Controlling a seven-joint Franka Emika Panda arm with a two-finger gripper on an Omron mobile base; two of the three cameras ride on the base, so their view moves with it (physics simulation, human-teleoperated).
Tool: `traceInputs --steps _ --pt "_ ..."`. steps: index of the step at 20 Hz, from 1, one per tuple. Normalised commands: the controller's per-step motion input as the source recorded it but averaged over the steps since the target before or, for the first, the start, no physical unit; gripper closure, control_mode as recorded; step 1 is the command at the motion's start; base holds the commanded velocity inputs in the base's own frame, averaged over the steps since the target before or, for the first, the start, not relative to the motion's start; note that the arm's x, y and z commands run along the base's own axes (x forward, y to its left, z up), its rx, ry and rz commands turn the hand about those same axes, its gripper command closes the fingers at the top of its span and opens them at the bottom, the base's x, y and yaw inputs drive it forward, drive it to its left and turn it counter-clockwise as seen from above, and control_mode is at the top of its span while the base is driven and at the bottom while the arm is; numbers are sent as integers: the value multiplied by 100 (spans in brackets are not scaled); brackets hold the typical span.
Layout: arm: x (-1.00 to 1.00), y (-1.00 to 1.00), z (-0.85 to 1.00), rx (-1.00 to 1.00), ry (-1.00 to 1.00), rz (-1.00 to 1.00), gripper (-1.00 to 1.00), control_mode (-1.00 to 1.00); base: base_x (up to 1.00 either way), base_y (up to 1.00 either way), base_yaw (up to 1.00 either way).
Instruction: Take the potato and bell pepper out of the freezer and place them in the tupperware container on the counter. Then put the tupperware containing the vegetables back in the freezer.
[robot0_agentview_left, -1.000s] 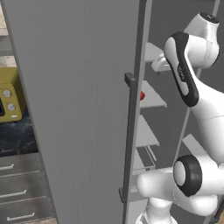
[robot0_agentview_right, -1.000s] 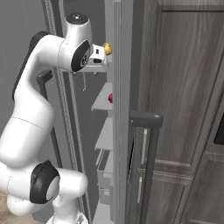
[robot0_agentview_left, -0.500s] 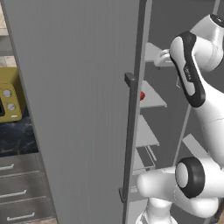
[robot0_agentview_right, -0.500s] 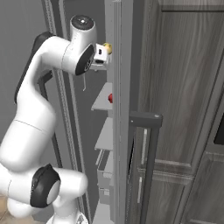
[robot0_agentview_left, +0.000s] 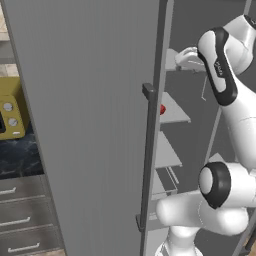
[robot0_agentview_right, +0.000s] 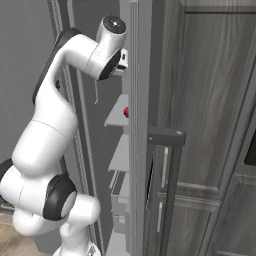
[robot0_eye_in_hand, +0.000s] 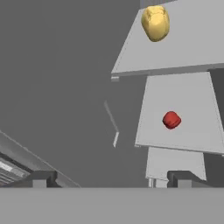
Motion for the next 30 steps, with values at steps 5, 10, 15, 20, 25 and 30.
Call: traceInputs --steps 5,10,15,20,25,30 --pt "32 0 0 4 -4 7 -100 -100 0 0 0" --pt "32 0 0 1 -3 10 -100 -100 0 0 0" --pt "32 0 0 0 0 9 -100 -100 0 0 0" --pt "24 -4 3 0 1 9 -100 -100 0 0 0" --pt "20 -3 11 0 5 3 -100 -100 0 0 0" --pt "32 -7 0 0 6 0 -100 -100 0 0 0"
